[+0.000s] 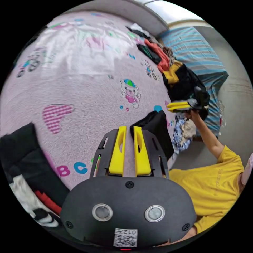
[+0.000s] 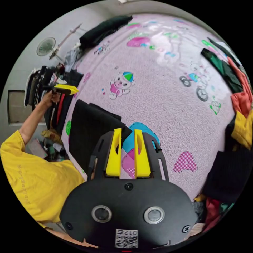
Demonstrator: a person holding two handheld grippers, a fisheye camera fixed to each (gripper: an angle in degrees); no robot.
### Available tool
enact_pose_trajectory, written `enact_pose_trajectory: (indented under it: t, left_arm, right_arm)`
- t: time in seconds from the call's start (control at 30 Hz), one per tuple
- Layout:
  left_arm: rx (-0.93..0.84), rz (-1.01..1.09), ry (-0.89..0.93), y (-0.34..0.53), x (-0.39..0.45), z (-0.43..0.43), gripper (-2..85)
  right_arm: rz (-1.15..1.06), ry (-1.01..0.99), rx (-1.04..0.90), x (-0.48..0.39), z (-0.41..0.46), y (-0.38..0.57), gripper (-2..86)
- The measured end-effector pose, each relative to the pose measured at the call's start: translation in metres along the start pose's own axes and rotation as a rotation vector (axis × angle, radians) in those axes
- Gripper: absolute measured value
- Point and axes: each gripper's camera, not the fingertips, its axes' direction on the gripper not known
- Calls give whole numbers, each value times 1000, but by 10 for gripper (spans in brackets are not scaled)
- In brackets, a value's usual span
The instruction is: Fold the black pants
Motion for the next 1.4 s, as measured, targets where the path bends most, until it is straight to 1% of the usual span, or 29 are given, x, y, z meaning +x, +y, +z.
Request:
enact_pose_trajectory:
  t: [0.03, 0.07, 0.13, 0.17, 0.23, 0.27, 0.3, 0.33, 0.37, 0.4, 0.43, 0.5, 0.6, 0.67, 0.77, 0.8, 0.9, 0.93, 1.0, 1.03, 1.07, 1.1, 1.13, 1.17, 1.23, 1.3, 1.4]
  left_arm:
    - [89, -14, -52, 15, 11, -13, 14]
    - [124, -3, -70, 21, 20, -16, 13]
    - [169, 96, -135, 31, 69, -6, 8]
    - [161, 127, -143, 30, 82, 1, 7]
    - [57, 256, -178, 21, 125, 43, 5]
    - [36, 264, -204, 18, 130, 53, 4]
    - [20, 238, -269, 13, 133, 68, 3]
    - [9, 205, -342, 8, 127, 80, 2]
    - [-1, 184, -367, 7, 122, 86, 2]
    - [-29, 124, -343, 5, 106, 95, 1]
    - [-39, 87, -285, 5, 92, 100, 0]
    - [-21, 93, -239, 7, 82, 101, 0]
    - [-33, 126, -227, 9, 77, 103, -1]
    - [-34, 139, -220, 9, 76, 104, -1]
    - [-37, 116, -157, 13, 72, 100, -1]
    - [-24, 104, -151, 18, 74, 92, 0]
    - [78, 93, -284, 44, 96, 58, 2]
    - [125, 114, -297, 58, 110, 47, 2]
    - [153, 157, -261, 76, 131, 45, 2]
    - [98, 201, -255, 83, 142, 57, 1]
    - [56, 212, -278, 84, 146, 65, 1]
    - [-27, 204, -365, 87, 146, 83, 0]
    - [-73, 169, -433, 89, 139, 96, 0]
    - [-73, 155, -414, 90, 134, 98, 0]
    - [-43, 51, -223, 94, 107, 97, -1]
    - [-39, 17, -141, 97, 96, 95, -1]
    - [-60, 63, -177, 105, 99, 91, -1]
  right_arm:
    - [8, 9, 98, -5, -11, 17, 39]
    - [-8, 20, 178, -14, -15, 32, 27]
    - [-56, 29, 245, -34, -8, 44, 16]
    - [-83, 23, 252, -47, 2, 45, 11]
    - [-114, 8, 244, -61, 20, 41, 6]
    - [-115, 8, 239, -65, 31, 38, 4]
    - [-114, 15, 237, -66, 36, 36, 3]
    - [-89, 60, 230, -64, 47, 34, 1]
    - [-38, 123, 203, -55, 57, 32, 1]
    - [-17, 117, 194, -49, 62, 32, 0]
    - [27, 66, 201, -38, 66, 34, 0]
    - [58, 39, 214, -27, 67, 37, -1]
    - [22, 52, 186, -21, 70, 39, -2]
    - [78, -18, 189, -7, 69, 44, -2]
    - [163, -134, 214, 9, 65, 57, -1]
    - [172, -140, 224, 9, 62, 61, -1]
    - [155, -73, 302, 1, 40, 91, 1]
    - [131, -87, 334, -5, 33, 106, 2]
    - [85, -149, 354, -14, 33, 123, 2]
    - [53, -170, 326, -20, 41, 130, 2]
    - [40, -150, 269, -23, 52, 134, 1]
    - [47, -125, 239, -23, 58, 136, 1]
    - [83, -51, 199, -19, 69, 141, 0]
    - [91, -58, 196, -12, 74, 148, 0]
    - [145, -122, 194, 2, 78, 156, -1]
    - [155, -132, 193, 7, 79, 163, -1]
    - [168, -75, 192, 7, 75, 174, -1]
